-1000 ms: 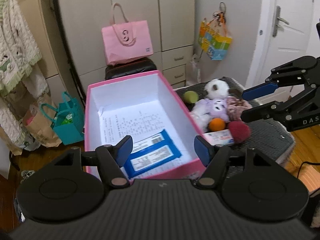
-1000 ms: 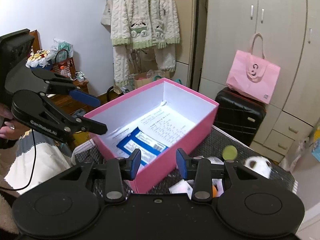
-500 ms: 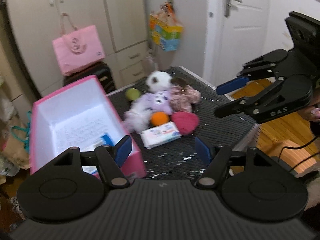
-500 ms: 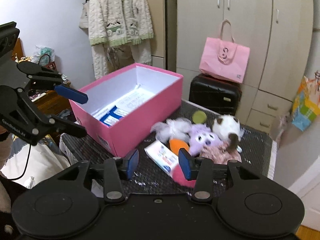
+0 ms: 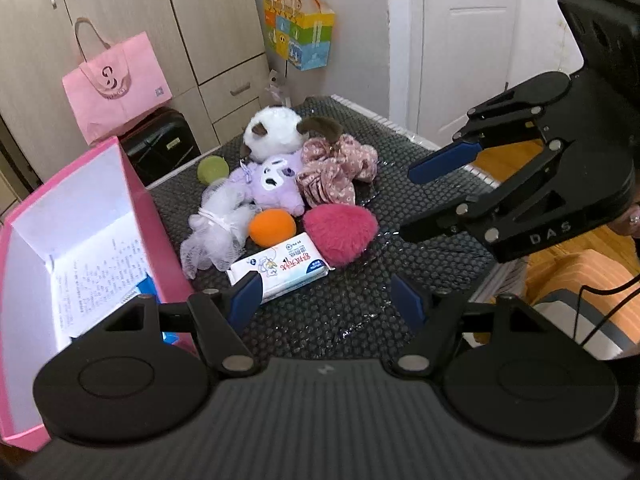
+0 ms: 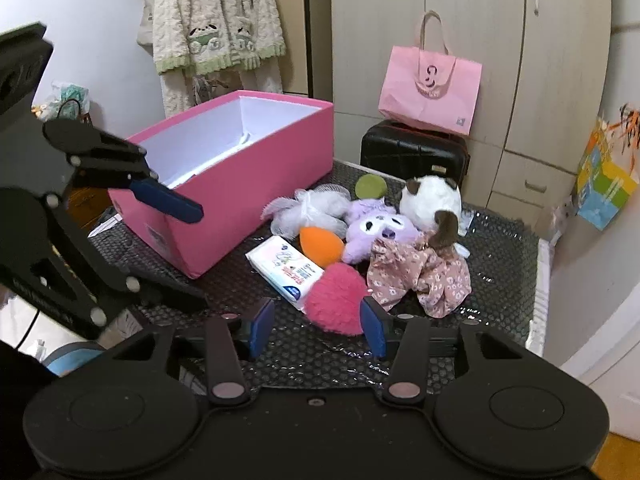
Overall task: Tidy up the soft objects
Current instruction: 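Grasp the pink pom-pom with the right gripper while the left gripper approaches the small wipes pack, then grasp the small white wipes pack with the left gripper and lift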
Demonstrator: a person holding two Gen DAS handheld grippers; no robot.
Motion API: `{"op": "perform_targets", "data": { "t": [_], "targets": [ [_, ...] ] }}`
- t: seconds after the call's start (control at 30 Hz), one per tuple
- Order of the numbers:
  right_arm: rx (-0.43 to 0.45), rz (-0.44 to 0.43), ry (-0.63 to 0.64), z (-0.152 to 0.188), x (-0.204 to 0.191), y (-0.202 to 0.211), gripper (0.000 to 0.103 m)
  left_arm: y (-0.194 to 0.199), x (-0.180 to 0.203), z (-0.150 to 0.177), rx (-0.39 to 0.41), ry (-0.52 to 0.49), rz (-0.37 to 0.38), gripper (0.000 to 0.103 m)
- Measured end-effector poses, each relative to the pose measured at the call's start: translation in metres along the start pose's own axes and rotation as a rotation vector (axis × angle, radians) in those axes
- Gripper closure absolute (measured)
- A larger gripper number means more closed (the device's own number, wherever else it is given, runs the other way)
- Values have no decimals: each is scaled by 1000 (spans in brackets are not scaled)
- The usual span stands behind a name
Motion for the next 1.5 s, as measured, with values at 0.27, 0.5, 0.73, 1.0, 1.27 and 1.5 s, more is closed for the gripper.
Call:
{"op": "perform_targets", "data": {
  "t": [0.27,0.5,0.73,1.0,1.27,1.5],
  "targets": [
    [1,-36,-62,5,20,-36,50,-35,3,10,73,-23,-89,35],
    [-10,-53,-82,4,24,-59,50,-65,2,13,45,-3,-129,38],
    [-43,-51,-94,4,26,-80,50,-87,-2,15,55,-41,-205,37],
    [-70,-74,-140,7,34,-94,48,-92,5,12,48,-138,-198,36],
    [-58,-60,-108,11,33,-81,60,-101,-9,1,-6,-102,-160,19],
    [-51,-57,-131,17,40,-79,60,-107,-17,-3,-42,-44,-105,24]
  ]
}}
Point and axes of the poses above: each gripper's, at about its wrist camera, not at the fingertips, and y roughly against the way its jaws point, x to its right, z to its underside, the point moved 3 cm from there along -y, roughly the way its jaws point, and after that the axes turned 4 degrees about y, right-handed, at the moved point
